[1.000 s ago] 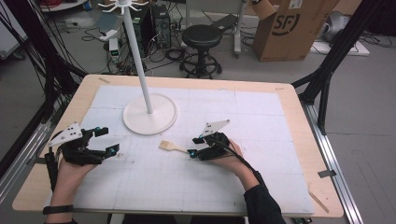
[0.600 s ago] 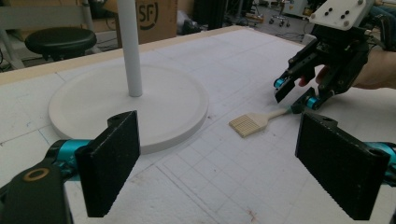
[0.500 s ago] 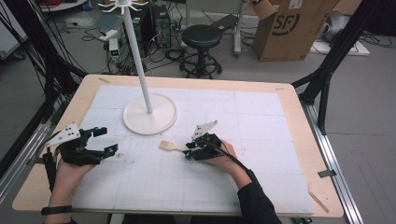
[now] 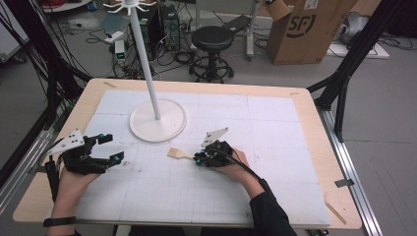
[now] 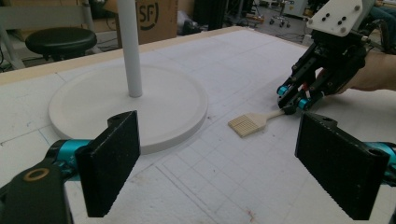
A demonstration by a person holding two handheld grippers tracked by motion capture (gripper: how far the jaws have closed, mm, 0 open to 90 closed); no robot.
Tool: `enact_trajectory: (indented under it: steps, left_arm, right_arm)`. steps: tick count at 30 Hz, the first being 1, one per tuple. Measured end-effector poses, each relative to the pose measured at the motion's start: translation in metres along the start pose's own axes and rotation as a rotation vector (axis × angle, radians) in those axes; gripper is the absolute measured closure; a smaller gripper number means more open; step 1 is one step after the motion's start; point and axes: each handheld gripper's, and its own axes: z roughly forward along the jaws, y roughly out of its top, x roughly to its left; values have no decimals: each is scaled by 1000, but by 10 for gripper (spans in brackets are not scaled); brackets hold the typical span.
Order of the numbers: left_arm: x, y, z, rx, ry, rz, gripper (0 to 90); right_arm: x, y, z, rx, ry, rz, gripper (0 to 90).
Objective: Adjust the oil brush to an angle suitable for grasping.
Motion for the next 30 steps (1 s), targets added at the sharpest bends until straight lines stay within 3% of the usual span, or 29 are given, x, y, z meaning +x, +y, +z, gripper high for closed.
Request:
enact_trajectory:
  steps: [4, 7, 10, 15, 21, 30]
  left_arm:
    - [1, 0, -1, -1, -1, 0, 148]
    - [1, 0, -1, -1, 1, 1, 149]
    - [1, 1, -3, -8, -4, 0, 150]
    - [1, 4, -8, -19, -6, 4, 150]
    - [2, 5, -12, -31, -12, 2, 150]
    - [1, 5, -14, -34, -18, 2, 151]
  right_arm:
    - [1, 1, -1, 7, -3, -27, 824]
    - [1, 3, -1, -21, 3, -39, 825]
    - [2, 8, -2, -35, 27, -50, 825]
    - [11, 26, 3, -27, 91, -111, 825]
    - [24, 52, 19, -14, 165, -188, 825]
    - [43, 86, 57, -29, 270, -250, 824]
